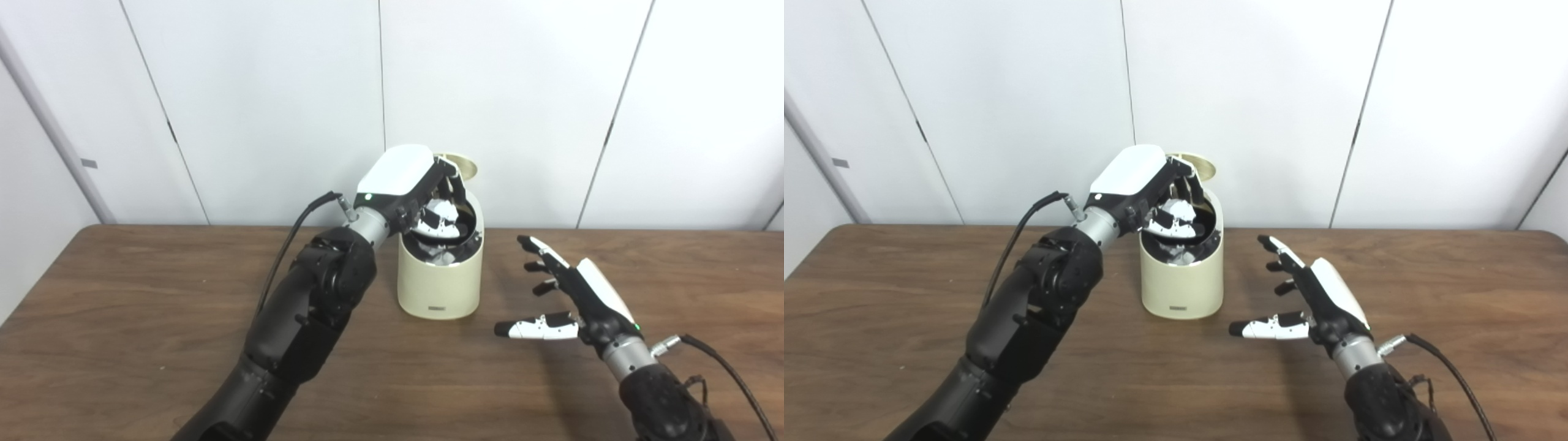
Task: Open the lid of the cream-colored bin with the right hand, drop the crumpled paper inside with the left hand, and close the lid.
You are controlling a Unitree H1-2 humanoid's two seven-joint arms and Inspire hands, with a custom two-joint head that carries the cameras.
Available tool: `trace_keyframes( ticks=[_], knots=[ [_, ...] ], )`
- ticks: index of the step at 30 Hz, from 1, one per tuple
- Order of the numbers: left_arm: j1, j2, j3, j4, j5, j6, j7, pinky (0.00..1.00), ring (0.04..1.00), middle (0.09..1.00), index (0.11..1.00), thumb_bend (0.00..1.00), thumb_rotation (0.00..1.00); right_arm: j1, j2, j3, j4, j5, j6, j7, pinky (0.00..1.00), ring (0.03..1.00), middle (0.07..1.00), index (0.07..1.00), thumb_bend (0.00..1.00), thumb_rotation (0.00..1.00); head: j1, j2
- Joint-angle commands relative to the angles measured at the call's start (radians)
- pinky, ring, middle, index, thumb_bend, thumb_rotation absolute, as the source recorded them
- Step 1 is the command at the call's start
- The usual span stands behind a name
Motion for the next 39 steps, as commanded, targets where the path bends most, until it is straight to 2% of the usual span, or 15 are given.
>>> trace_keyframes(
  ticks=[1, 4, 11, 14, 16, 20, 21, 22, 23, 24, 25, 26, 30, 33, 39],
  knots=[
    [-0.055, 0.002, -0.001, 0.005, 0.017, -0.034, 0.078, 0.33, 0.373, 0.510, 0.524, 0.50, 0.00, -0.025, -0.001, -0.010, -0.043, -0.002, -0.008, -0.013, 0.65, 0.831, 0.923, 0.930, 0.88, 0.32, 0.000, 0.001],
    [-0.054, 0.006, -0.011, 0.035, 0.027, -0.053, 0.121, 0.33, 0.370, 0.506, 0.520, 0.50, 0.00, -0.019, -0.003, -0.010, -0.053, -0.001, -0.005, -0.007, 0.65, 0.837, 0.926, 0.932, 0.88, 0.32, 0.003, 0.007],
    [-0.056, 0.015, -0.044, 0.117, 0.085, -0.105, 0.256, 0.23, 0.329, 0.454, 0.539, 0.49, 0.00, -0.008, 0.000, -0.016, -0.062, 0.009, -0.004, -0.006, 0.65, 0.837, 0.924, 0.931, 0.88, 0.32, 0.006, 0.013],
    [-0.053, 0.015, -0.046, 0.127, 0.088, -0.109, 0.272, 0.24, 0.330, 0.447, 0.537, 0.49, 0.00, -0.006, -0.001, -0.016, -0.065, 0.008, -0.005, -0.007, 0.65, 0.838, 0.924, 0.932, 0.88, 0.32, 0.004, 0.015],
    [-0.051, 0.016, -0.044, 0.134, 0.077, -0.123, 0.276, 0.27, 0.349, 0.477, 0.540, 0.49, 0.00, -0.006, -0.001, -0.016, -0.066, 0.007, -0.006, -0.008, 0.65, 0.835, 0.920, 0.930, 0.87, 0.30, 0.004, 0.015],
    [-0.051, 0.021, -0.054, 0.127, 0.096, -0.101, 0.252, 0.36, 0.399, 0.505, 0.529, 0.50, 0.00, -0.004, -0.003, -0.017, -0.063, 0.008, -0.013, -0.011, 0.65, 0.830, 0.918, 0.924, 0.87, 0.29, 0.004, 0.015],
    [-0.051, 0.022, -0.056, 0.123, 0.100, -0.097, 0.246, 0.38, 0.470, 0.501, 0.507, 0.51, 0.00, -0.004, -0.003, -0.017, -0.063, 0.009, -0.013, -0.010, 0.65, 0.831, 0.917, 0.923, 0.87, 0.28, 0.004, 0.015],
    [-0.050, 0.022, -0.058, 0.119, 0.100, -0.094, 0.241, 0.40, 0.512, 0.562, 0.501, 0.52, 0.03, -0.004, -0.003, -0.018, -0.063, 0.010, -0.012, -0.010, 0.65, 0.832, 0.917, 0.923, 0.87, 0.29, 0.004, 0.015],
    [-0.049, 0.024, -0.058, 0.115, 0.099, -0.092, 0.232, 0.43, 0.546, 0.605, 0.565, 0.72, 0.03, -0.003, -0.002, -0.019, -0.063, 0.011, -0.011, -0.009, 0.65, 0.832, 0.917, 0.923, 0.87, 0.29, 0.004, 0.015],
    [-0.049, 0.027, -0.061, 0.110, 0.099, -0.088, 0.217, 0.45, 0.575, 0.636, 0.609, 0.83, 0.04, -0.003, -0.002, -0.020, -0.063, 0.013, -0.011, -0.009, 0.66, 0.833, 0.916, 0.922, 0.87, 0.28, 0.004, 0.015],
    [-0.049, 0.030, -0.065, 0.103, 0.105, -0.079, 0.200, 0.48, 0.611, 0.674, 0.655, 0.89, 0.07, -0.002, -0.001, -0.021, -0.063, 0.015, -0.012, -0.010, 0.66, 0.837, 0.916, 0.922, 0.86, 0.27, 0.004, 0.015],
    [-0.049, 0.034, -0.069, 0.096, 0.112, -0.070, 0.184, 0.50, 0.630, 0.702, 0.683, 0.92, 0.09, -0.003, -0.001, -0.021, -0.063, 0.015, -0.012, -0.010, 0.66, 0.839, 0.917, 0.923, 0.87, 0.27, 0.004, 0.015],
    [-0.047, 0.045, -0.080, 0.063, 0.133, -0.032, 0.131, 0.51, 0.683, 0.788, 0.756, 0.97, 0.15, -0.002, -0.002, -0.020, -0.068, 0.006, -0.004, -0.011, 0.67, 0.836, 0.917, 0.923, 0.87, 0.28, 0.007, 0.022],
    [-0.043, 0.050, -0.082, 0.048, 0.139, -0.021, 0.115, 0.52, 0.708, 0.818, 0.780, 0.98, 0.16, -0.002, -0.001, -0.021, -0.074, 0.008, 0.003, -0.007, 0.68, 0.839, 0.920, 0.923, 0.87, 0.27, 0.009, 0.024],
    [-0.035, 0.054, -0.080, 0.032, 0.143, -0.016, 0.104, 0.54, 0.722, 0.822, 0.782, 0.97, 0.14, -0.003, -0.002, -0.020, -0.078, 0.012, 0.014, -0.002, 0.67, 0.842, 0.925, 0.929, 0.87, 0.28, 0.010, 0.025]
  ],
)
